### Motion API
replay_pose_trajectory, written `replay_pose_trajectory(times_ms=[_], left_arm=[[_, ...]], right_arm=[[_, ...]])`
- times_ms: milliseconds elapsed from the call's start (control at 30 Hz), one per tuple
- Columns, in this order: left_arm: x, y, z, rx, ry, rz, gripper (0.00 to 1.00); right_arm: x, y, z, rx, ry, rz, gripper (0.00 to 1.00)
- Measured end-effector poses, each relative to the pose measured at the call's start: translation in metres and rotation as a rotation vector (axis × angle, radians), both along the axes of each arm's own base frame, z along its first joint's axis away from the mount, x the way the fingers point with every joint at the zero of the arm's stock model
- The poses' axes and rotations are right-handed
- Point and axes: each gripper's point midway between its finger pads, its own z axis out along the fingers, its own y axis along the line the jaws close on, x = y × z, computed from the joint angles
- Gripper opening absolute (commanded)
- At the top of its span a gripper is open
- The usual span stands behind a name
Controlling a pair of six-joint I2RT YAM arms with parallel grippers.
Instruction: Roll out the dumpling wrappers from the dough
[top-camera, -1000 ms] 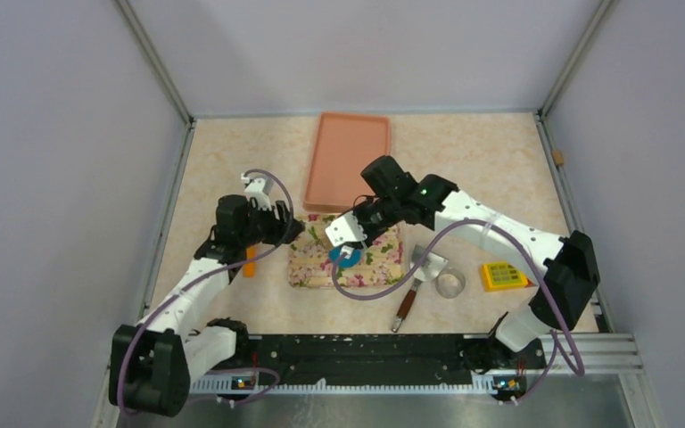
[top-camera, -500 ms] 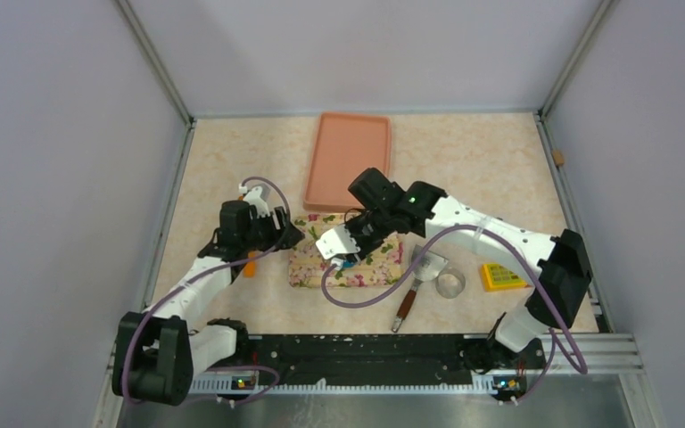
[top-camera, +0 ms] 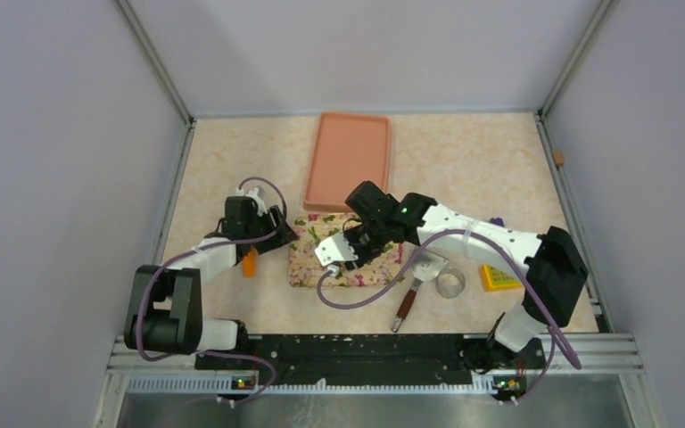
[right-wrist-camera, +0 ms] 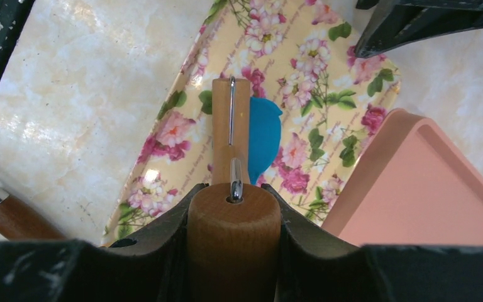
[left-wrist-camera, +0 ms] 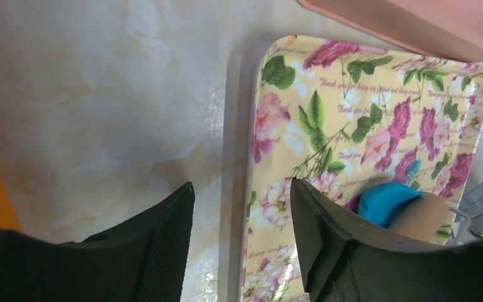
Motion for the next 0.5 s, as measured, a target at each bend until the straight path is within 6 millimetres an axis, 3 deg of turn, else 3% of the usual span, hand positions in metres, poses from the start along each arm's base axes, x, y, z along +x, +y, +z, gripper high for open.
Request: replay_pose_trajectory(times_ms=[233,500], left_arm=[[0.010,-0.004,0.000,-0.027,0.016,0.006,0.60],[0.011,-0.005,0.000,-0.030,0.018,0.005,0.59]], right_arm=[[0.014,0.002,-0.016,0.004,0.026,-0.036,0.00],[0.060,0.031,-0.028,0.021,-0.071,-0.072,0.00]])
